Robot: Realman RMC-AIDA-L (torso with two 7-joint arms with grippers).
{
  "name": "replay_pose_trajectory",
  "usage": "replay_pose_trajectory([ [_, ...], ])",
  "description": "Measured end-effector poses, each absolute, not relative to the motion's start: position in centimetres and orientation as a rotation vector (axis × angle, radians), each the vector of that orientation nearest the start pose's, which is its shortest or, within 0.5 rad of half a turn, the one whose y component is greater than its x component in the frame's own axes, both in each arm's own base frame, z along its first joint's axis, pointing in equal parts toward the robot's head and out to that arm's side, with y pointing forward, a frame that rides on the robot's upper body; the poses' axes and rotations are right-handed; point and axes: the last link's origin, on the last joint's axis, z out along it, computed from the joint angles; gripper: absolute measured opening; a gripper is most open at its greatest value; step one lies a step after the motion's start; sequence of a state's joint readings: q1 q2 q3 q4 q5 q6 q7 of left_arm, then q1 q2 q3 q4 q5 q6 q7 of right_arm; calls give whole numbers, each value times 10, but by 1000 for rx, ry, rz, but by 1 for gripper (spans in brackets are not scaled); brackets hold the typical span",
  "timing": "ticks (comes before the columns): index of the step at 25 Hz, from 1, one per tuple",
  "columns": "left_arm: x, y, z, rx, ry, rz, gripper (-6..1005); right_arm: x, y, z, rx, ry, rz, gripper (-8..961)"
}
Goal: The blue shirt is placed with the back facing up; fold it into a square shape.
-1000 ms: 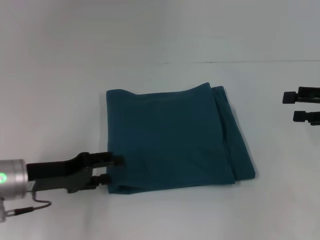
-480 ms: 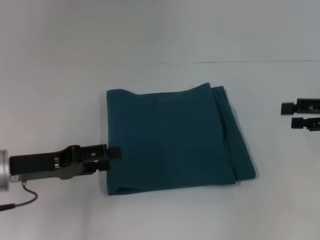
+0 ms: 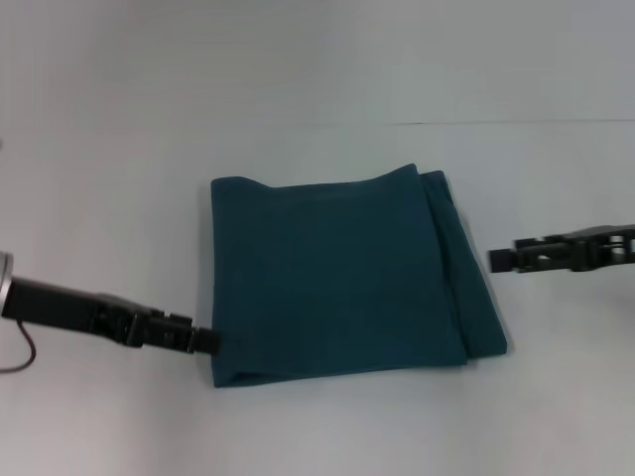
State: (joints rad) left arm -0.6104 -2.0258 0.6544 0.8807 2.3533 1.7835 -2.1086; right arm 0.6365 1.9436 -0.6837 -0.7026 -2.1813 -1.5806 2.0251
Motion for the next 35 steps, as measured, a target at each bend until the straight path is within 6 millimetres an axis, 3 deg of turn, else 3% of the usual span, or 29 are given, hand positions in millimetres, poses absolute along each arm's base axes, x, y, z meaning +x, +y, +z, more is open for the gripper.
replay_pose_trajectory([
  [6, -238, 350, 48, -2821, -1146, -291, 784, 236, 372, 26, -2699, 1258, 477, 886],
  [10, -224, 357, 39, -2879, -995, -318, 784, 223, 367, 10, -2792, 1110, 511, 886],
  [14, -217, 362, 31, -2879, -941, -337, 784, 225, 362, 5, -2797, 1080, 567, 886],
  [22, -211, 365, 22, -2900, -982, -410, 785, 242, 348, 13, -2723, 1084, 763, 886],
  [35, -205, 364, 14, -2904, -967, -447, 785, 239, 360, 16, -2669, 1064, 760, 886],
])
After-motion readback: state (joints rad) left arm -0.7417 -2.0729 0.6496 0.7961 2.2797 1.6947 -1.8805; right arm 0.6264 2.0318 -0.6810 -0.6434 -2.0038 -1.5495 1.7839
